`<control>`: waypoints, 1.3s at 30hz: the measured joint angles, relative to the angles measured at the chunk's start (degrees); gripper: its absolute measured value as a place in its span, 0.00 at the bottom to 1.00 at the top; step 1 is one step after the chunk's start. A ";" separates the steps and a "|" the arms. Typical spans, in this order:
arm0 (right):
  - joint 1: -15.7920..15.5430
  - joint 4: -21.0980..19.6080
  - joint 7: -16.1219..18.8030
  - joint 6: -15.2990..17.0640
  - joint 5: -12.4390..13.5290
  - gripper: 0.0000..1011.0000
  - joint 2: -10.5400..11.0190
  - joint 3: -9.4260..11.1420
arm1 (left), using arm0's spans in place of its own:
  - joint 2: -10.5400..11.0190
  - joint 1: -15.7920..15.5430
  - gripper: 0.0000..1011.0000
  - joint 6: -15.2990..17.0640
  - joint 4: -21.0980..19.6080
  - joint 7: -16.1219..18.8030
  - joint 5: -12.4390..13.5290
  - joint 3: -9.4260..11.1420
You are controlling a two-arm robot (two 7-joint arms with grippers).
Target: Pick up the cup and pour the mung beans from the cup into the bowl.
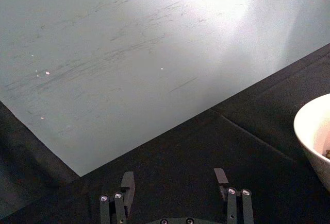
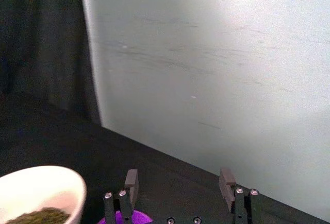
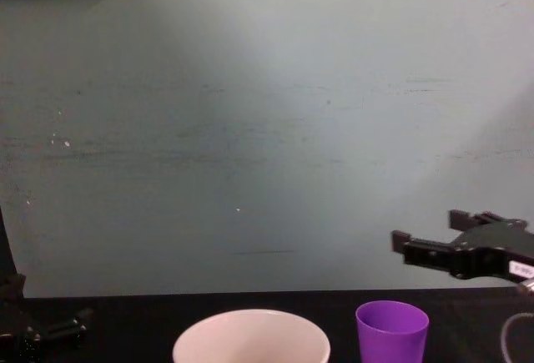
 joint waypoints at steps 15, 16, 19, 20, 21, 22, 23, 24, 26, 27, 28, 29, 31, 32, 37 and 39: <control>-1.53 3.14 -6.62 2.82 -2.00 0.99 -0.69 3.46 | 0.00 0.00 0.99 0.00 0.00 0.00 0.00 0.00; -1.53 3.14 -6.62 2.82 -2.00 0.99 -0.69 3.46 | 0.00 0.00 0.99 0.00 0.00 0.00 0.00 0.00; -1.53 5.02 -6.62 2.70 -2.32 0.99 -1.21 3.48 | 0.00 0.00 0.99 0.00 0.00 0.00 0.00 0.00; -1.55 5.83 -6.62 2.65 -2.41 0.99 -1.42 3.51 | 0.00 0.00 0.99 0.00 0.00 0.00 0.00 0.00; -1.58 6.12 -6.62 2.63 -2.45 0.99 -1.51 3.54 | 0.00 0.00 0.99 0.00 0.00 0.00 0.00 0.00; -1.60 6.41 -6.61 2.60 -2.48 0.99 -1.60 3.57 | 0.00 0.00 0.99 0.00 0.00 0.00 0.00 0.00; -1.68 6.80 -6.59 2.55 -2.52 0.99 -1.76 3.66 | 0.00 0.00 0.99 0.00 0.00 0.00 0.00 0.00; -1.72 7.00 -6.59 2.52 -2.54 0.99 -1.84 3.73 | 0.00 0.00 0.99 0.00 0.00 0.00 0.00 0.00; -1.85 7.46 -6.58 2.49 -2.59 0.99 -2.04 3.96 | 0.00 0.00 0.99 0.00 0.00 0.00 0.00 0.00; -1.88 7.57 -6.59 2.49 -2.61 0.99 -2.10 4.02 | 0.00 0.00 0.99 0.00 0.00 0.00 0.00 0.00; -1.91 7.67 -6.60 2.49 -2.62 0.99 -2.17 4.08 | 0.00 0.00 0.99 0.00 0.00 0.00 0.00 0.00; -1.91 7.67 -6.61 2.49 -2.63 0.99 -2.16 4.08 | 0.00 0.00 0.99 0.00 0.00 0.00 0.00 0.00; -1.91 7.67 -6.60 2.48 -2.64 0.99 -2.16 4.07 | 0.00 0.00 0.99 0.00 0.00 0.00 0.00 0.00; -1.90 7.67 -6.60 2.47 -2.64 0.99 -2.16 4.06 | 0.00 0.00 0.99 0.00 0.00 0.00 0.00 0.00; -1.88 7.67 -6.57 2.44 -2.65 0.99 -2.14 3.98 | 0.00 0.00 0.99 0.00 0.00 0.00 0.00 0.00; -1.87 7.67 -6.57 2.43 -2.64 0.99 -2.14 3.97 | 0.00 0.00 0.99 0.00 0.00 0.00 0.00 0.00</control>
